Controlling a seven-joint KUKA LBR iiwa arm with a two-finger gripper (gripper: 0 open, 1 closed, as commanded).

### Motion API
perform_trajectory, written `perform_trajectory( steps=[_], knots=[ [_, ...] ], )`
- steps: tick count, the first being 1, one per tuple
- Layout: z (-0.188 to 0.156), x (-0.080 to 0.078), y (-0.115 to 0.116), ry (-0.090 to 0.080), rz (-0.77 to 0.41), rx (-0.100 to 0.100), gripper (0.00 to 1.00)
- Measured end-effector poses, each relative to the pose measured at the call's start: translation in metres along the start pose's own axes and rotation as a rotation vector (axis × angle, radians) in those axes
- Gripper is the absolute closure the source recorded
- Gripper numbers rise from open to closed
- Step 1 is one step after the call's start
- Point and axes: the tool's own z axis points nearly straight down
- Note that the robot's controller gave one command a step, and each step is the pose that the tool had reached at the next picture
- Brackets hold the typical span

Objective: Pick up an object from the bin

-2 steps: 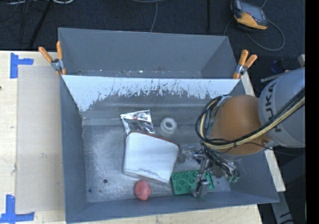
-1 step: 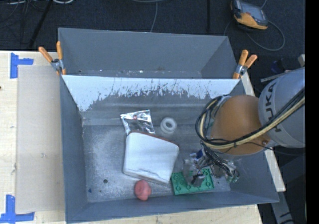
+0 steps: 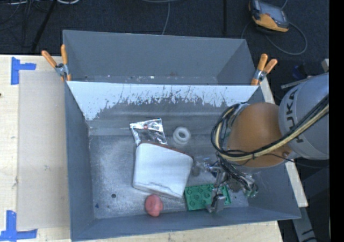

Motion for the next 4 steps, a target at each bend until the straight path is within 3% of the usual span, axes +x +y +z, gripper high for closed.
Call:
perform_trajectory(
  steps=[1, 2, 3, 4],
  knots=[
    [0.0, 0.0, 0.0, 0.0, 0.0, 0.0, 1.0],
    [0.0, 0.0, 0.0, 0.0, 0.0, 0.0, 0.0],
    [0.0, 0.0, 0.0, 0.0, 0.0, 0.0, 1.0],
    [0.0, 0.0, 0.0, 0.0, 0.0, 0.0, 0.0]
  ],
)
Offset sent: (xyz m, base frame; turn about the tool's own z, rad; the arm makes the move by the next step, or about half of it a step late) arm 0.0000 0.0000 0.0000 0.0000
